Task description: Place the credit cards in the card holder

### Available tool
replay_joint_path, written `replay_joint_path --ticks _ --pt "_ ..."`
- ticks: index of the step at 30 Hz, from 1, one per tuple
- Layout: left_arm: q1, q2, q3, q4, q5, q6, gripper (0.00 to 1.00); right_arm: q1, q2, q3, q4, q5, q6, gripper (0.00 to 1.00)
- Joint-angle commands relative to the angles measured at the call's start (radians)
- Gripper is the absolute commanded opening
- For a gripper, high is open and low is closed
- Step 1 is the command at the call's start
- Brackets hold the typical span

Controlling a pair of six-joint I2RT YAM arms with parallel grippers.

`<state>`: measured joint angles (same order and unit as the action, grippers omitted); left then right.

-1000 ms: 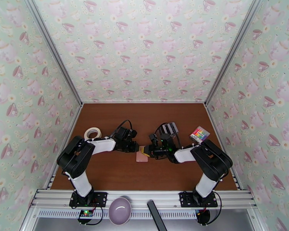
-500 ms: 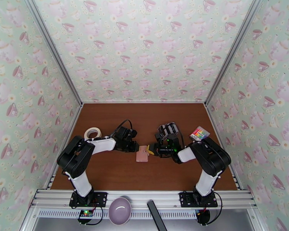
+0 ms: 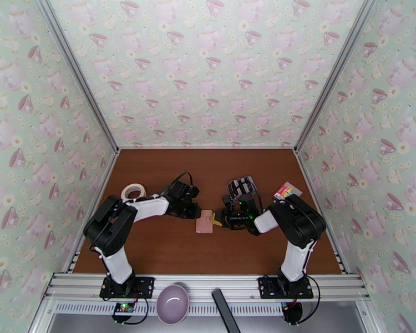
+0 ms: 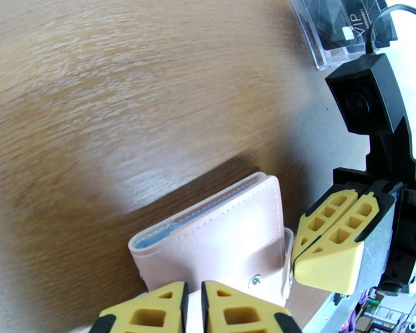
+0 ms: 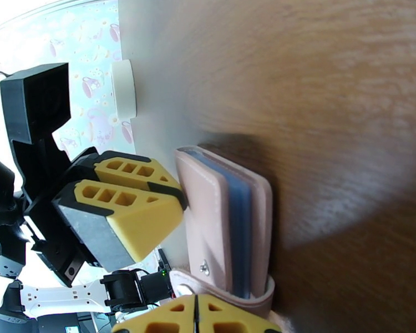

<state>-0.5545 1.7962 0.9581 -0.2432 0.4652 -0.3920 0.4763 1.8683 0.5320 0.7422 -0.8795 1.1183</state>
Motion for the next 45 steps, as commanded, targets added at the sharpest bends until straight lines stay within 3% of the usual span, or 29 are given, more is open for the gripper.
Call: replay_joint_path --ticks 1,45 --pt "-0.009 0.035 0.022 -0.028 -0.042 0.016 0.16 0.004 0.020 0.021 0.013 -0.027 -0.004 0.09" --pt "-0.040 0.058 0.087 -0.036 -0.039 0.004 0.18 0.041 0.064 0.102 -0.024 -0.032 0.009 0.08"
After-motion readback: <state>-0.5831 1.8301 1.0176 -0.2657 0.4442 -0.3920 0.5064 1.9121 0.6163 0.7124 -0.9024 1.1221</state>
